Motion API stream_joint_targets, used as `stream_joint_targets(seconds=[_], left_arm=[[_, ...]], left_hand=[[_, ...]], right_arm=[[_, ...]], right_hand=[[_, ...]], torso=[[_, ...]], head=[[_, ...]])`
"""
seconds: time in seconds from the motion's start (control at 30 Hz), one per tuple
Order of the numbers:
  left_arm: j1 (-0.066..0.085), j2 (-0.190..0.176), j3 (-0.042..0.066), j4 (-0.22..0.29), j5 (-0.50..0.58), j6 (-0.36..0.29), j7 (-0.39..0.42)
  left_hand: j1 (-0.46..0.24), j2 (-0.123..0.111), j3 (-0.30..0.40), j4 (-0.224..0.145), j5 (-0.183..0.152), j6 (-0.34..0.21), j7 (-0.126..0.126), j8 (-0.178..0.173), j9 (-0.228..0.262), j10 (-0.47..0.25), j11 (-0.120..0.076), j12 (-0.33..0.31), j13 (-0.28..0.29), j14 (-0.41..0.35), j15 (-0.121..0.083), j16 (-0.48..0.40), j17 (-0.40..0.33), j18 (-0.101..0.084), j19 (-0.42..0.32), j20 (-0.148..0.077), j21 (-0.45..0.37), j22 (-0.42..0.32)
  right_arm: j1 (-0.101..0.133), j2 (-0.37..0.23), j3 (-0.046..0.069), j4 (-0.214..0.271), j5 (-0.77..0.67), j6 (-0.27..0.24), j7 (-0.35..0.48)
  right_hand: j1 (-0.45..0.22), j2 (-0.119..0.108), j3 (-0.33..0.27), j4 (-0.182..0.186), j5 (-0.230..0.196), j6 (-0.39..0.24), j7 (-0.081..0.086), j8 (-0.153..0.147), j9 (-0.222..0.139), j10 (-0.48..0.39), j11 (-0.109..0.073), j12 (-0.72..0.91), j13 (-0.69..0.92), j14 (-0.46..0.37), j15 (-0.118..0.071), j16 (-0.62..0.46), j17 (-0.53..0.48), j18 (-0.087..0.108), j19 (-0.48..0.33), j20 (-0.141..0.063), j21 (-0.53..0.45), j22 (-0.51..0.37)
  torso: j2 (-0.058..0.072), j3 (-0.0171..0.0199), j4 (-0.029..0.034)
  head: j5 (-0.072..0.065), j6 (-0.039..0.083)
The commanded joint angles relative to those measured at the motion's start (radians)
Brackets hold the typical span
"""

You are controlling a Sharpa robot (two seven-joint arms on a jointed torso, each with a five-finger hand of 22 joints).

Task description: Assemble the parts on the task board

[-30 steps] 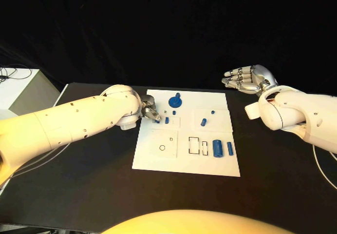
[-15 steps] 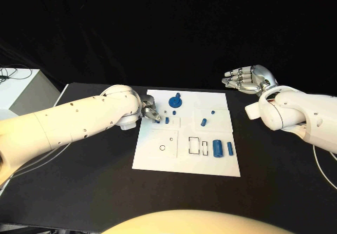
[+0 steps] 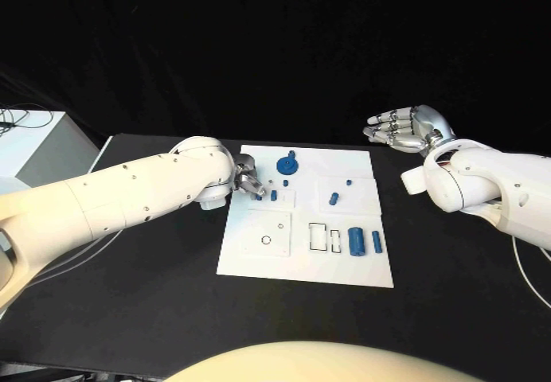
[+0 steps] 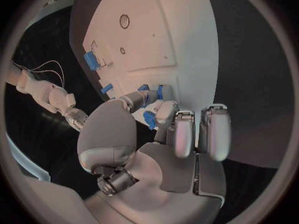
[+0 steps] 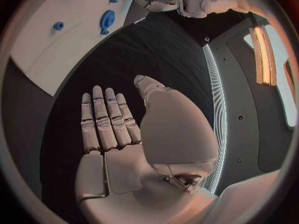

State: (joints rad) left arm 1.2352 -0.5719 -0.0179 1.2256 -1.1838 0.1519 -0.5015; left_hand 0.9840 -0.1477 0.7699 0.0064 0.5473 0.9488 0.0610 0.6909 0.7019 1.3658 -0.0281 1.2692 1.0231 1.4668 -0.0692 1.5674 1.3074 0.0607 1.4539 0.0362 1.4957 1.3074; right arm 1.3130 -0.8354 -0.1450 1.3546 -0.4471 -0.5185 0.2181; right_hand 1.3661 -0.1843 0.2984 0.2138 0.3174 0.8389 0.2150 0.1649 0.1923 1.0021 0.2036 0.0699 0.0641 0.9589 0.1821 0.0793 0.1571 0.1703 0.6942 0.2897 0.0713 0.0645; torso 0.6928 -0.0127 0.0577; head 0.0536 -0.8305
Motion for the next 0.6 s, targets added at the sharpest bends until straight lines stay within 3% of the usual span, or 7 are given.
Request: stream_joint_targets(seconds=[0.03,0.37,0.6], left_arm=[[-0.007,0.006,-0.007,-0.008,0.002,0.045,-0.019],[-0.007,0.013,-0.010,-0.012,-0.007,0.050,-0.018],[-0.007,0.013,-0.011,-0.018,-0.009,0.029,-0.017]], left_hand=[[0.007,0.015,0.101,-0.102,0.002,0.008,-0.016,-0.002,0.000,0.007,0.000,0.004,0.001,0.104,-0.007,0.003,0.263,-0.021,0.004,0.000,0.003,0.094],[0.001,0.011,0.087,-0.095,-0.001,0.013,-0.020,0.001,0.002,0.014,-0.002,0.009,0.010,0.104,-0.009,0.003,0.263,-0.021,0.007,0.000,0.004,0.097],[-0.020,-0.014,-0.044,-0.035,-0.032,-0.001,-0.029,-0.010,-0.001,0.006,-0.008,-0.002,0.004,0.104,-0.014,0.003,0.263,-0.018,-0.002,-0.005,-0.007,0.082]], right_arm=[[0.000,0.001,0.001,0.000,-0.004,0.015,0.013],[0.000,0.000,0.001,0.001,-0.004,0.015,0.013],[0.000,-0.001,0.001,0.003,-0.004,0.016,0.013]], right_hand=[[-0.001,0.007,0.001,-0.003,0.003,0.007,0.044,-0.007,-0.001,0.007,0.001,-0.005,-0.001,-0.006,-0.003,-0.007,-0.001,0.005,-0.005,0.001,-0.003,-0.001],[-0.001,0.007,0.001,-0.003,0.003,0.007,0.044,-0.007,-0.001,0.007,0.001,-0.005,-0.001,-0.006,-0.003,-0.007,-0.001,0.005,-0.005,0.001,-0.003,-0.001],[-0.002,0.007,0.001,-0.003,0.004,0.007,0.044,-0.007,-0.001,0.007,0.001,-0.005,-0.001,-0.006,-0.003,-0.007,-0.002,0.005,-0.006,0.001,-0.004,-0.001]], torso=[[0.000,0.0007,-0.0003],[0.000,0.0001,-0.0005],[-0.001,-0.0004,0.0011]], head=[[0.000,-0.002],[-0.003,-0.005],[-0.005,-0.004]])
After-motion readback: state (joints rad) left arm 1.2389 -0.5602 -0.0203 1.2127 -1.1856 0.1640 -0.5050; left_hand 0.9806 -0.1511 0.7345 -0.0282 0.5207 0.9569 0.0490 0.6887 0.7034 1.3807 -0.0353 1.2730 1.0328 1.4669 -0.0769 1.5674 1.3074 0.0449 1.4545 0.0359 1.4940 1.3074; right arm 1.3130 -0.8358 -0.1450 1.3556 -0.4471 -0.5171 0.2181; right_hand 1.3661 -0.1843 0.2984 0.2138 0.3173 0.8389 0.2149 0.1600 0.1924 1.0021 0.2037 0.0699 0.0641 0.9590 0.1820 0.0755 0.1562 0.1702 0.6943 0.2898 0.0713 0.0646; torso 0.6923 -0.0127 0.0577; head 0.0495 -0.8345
